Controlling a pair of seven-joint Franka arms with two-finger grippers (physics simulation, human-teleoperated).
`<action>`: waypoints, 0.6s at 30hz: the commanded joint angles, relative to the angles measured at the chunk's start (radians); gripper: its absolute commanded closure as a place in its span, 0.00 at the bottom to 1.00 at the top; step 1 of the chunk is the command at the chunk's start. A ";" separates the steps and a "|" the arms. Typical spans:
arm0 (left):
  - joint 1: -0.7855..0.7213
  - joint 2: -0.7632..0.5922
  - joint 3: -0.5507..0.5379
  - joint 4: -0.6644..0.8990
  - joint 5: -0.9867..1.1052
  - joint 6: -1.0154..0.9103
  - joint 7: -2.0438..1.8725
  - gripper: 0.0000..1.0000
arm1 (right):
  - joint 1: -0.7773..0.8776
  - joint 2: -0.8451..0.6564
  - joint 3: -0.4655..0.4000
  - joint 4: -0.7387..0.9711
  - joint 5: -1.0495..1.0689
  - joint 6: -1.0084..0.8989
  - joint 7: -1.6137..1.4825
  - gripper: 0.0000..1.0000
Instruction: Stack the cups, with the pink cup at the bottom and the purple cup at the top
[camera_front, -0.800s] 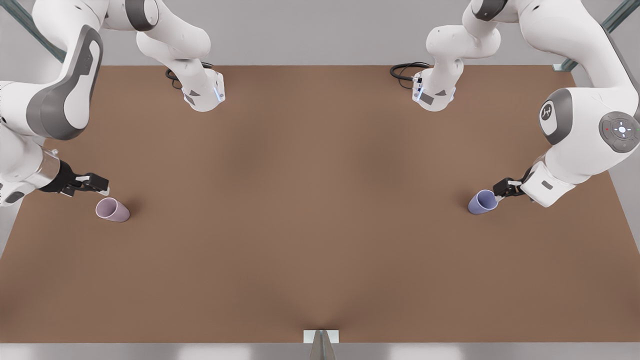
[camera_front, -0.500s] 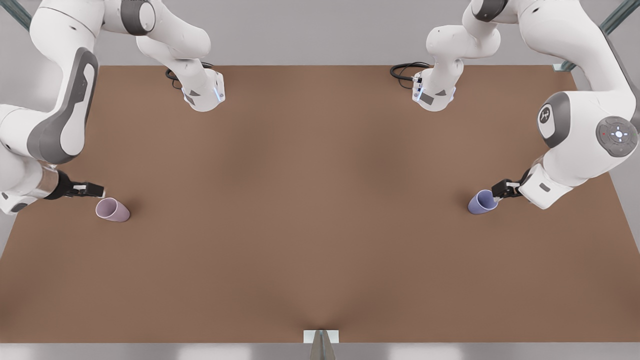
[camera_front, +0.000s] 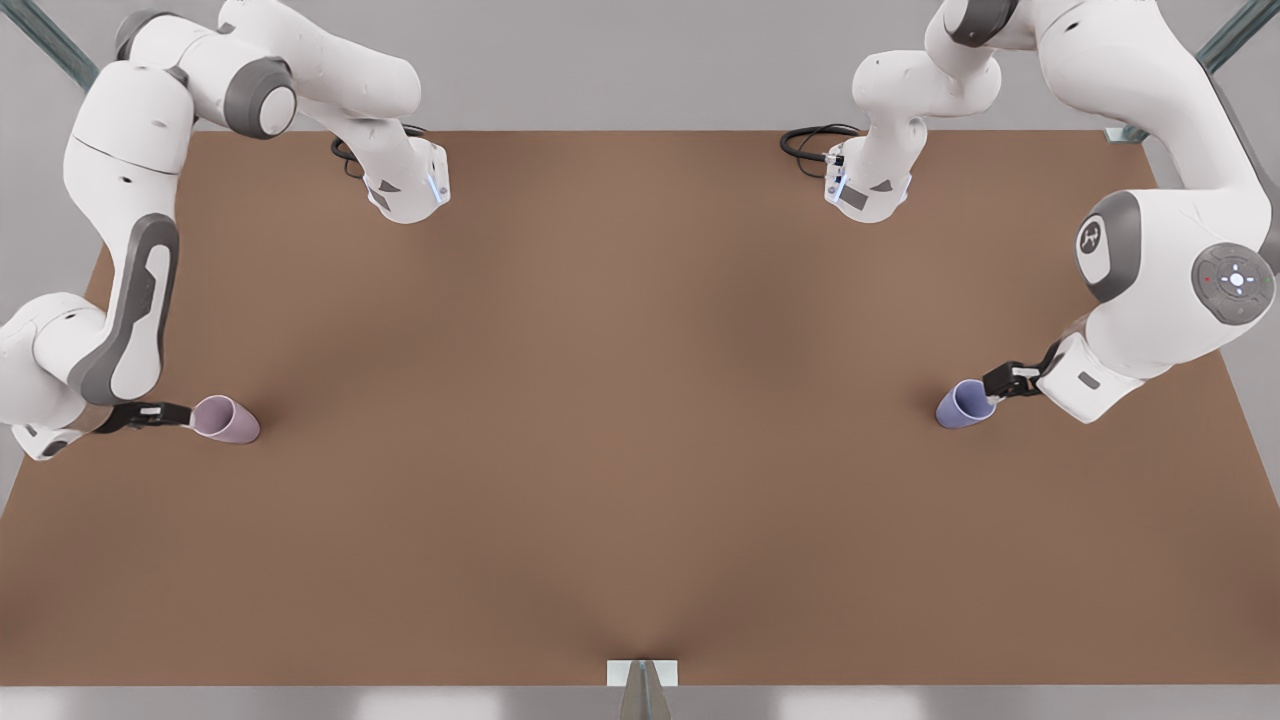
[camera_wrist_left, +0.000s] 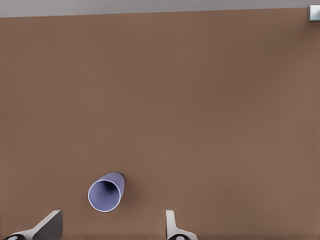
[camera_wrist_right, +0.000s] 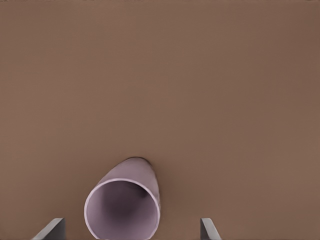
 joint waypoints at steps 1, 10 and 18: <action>0.001 0.003 0.000 0.001 -0.001 -0.001 -0.005 0.00 | -0.005 0.014 -0.002 -0.011 0.044 0.141 -0.463 0.00; 0.001 0.015 0.000 -0.001 0.000 -0.003 -0.009 0.00 | -0.007 0.014 0.000 -0.154 0.041 0.263 -0.540 0.00; 0.001 0.016 0.000 -0.001 0.000 -0.003 -0.009 0.00 | -0.024 0.026 0.003 -0.209 0.042 0.313 -0.543 0.23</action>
